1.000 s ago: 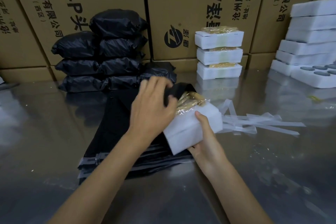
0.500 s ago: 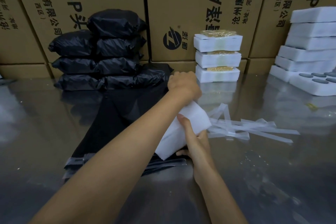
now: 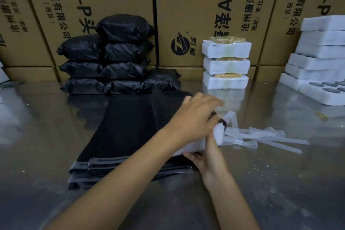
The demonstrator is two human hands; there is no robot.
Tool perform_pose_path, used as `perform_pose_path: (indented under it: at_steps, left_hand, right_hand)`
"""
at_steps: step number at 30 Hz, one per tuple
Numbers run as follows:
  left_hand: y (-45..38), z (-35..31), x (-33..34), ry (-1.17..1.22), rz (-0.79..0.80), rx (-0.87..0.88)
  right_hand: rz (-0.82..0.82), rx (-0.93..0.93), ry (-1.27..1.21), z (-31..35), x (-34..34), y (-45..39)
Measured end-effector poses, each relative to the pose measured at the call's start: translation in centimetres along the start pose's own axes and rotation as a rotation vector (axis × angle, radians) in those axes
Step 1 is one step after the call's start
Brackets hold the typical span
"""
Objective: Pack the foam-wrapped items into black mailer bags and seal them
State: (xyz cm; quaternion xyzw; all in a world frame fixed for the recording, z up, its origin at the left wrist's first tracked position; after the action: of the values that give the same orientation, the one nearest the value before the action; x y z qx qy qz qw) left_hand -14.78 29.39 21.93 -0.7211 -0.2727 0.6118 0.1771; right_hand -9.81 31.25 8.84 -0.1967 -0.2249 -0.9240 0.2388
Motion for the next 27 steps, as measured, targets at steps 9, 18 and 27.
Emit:
perform_pose_path:
  at_steps: [9,18,27]
  left_hand:
    - [9.9,9.7,-0.7,0.363,-0.212,-0.574]
    - [11.4,10.3,1.3,0.729,-0.072,-0.649]
    - [12.2,12.3,-2.1,0.862,-0.117,-0.706]
  right_hand:
    - [-0.044,0.047,-0.049,0.2,0.2,0.5]
    - [-0.012,0.1,-0.175,0.8,0.2,-0.3]
    - [-0.02,0.353,-0.241,3.3,4.3,-1.2]
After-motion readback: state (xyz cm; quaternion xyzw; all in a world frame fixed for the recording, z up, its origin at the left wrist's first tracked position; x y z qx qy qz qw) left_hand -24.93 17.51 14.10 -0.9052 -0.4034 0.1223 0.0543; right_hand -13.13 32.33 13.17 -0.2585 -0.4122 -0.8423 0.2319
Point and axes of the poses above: each hand's wrist, its own y-axis away from the middle knuckle, its own x-axis out of the palm, z = x × y, the point moved 7 cm from there along -y, towards the middle knuckle, and after that the axes turned 8 degrees about -z, right-handed, at the moved point
